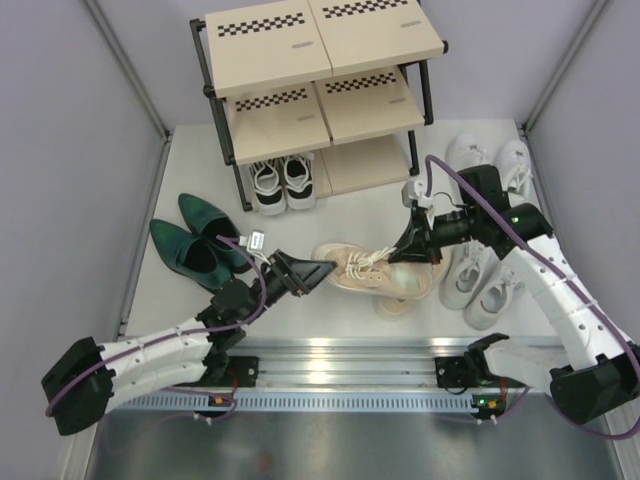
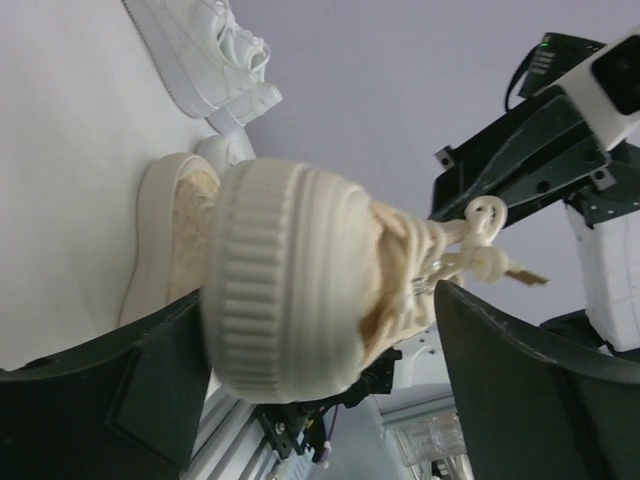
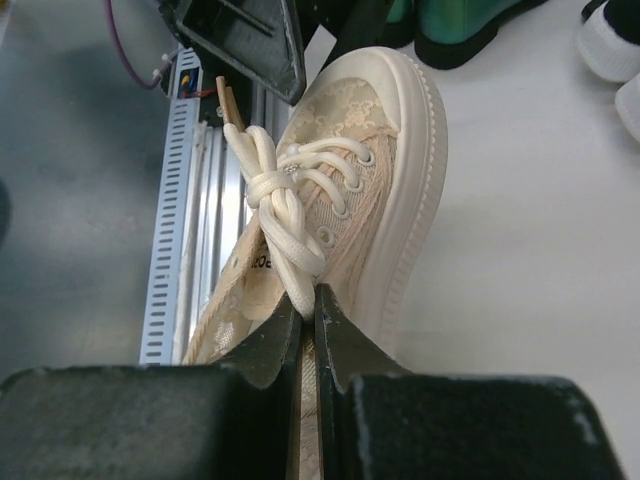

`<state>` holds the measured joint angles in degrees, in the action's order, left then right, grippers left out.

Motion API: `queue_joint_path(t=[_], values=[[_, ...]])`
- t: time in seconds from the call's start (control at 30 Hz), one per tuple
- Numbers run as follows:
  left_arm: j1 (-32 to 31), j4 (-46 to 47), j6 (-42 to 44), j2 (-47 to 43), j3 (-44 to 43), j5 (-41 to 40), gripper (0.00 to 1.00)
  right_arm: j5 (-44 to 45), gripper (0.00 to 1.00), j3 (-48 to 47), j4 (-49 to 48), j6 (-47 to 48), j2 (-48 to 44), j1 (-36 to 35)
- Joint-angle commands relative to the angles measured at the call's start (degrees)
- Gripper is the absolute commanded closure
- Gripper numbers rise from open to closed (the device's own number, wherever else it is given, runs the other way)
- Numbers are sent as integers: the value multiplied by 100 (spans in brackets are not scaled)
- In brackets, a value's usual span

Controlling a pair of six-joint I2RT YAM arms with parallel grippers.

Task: Place and organize the shoes onto the shoe shelf
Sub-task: Pick up the shoe at the center of the board.

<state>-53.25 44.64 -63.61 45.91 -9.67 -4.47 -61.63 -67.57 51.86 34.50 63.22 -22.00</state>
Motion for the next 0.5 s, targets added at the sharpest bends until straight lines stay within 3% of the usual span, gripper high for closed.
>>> queue_joint_path(t=[0.0, 0.07, 0.1, 0.2, 0.3, 0.33, 0.37, 0.47], values=[[34, 993, -221, 190, -246, 306, 13, -316, 100, 244, -474, 92, -179, 11], [34, 1265, -300, 382, -228, 420, 25, -175, 100, 341, -527, 74, -170, 11], [43, 1336, -344, 436, -219, 412, 46, -131, 100, 358, -536, 74, -152, 11], [61, 1372, -529, 585, -193, 412, 81, 45, 100, 367, -597, -4, -152, 11], [87, 1188, -669, 568, -167, 377, 100, 526, 92, 411, -808, -215, -196, 11], [96, 1117, -739, 533, -149, 333, 100, 659, 86, 420, -835, -242, -222, 20], [113, 1073, -853, 420, -62, 289, 100, 782, 59, 411, -835, -251, -240, 20], [227, 915, -1187, 104, 140, 52, 100, 1126, 34, 359, -521, 55, -354, 20]])
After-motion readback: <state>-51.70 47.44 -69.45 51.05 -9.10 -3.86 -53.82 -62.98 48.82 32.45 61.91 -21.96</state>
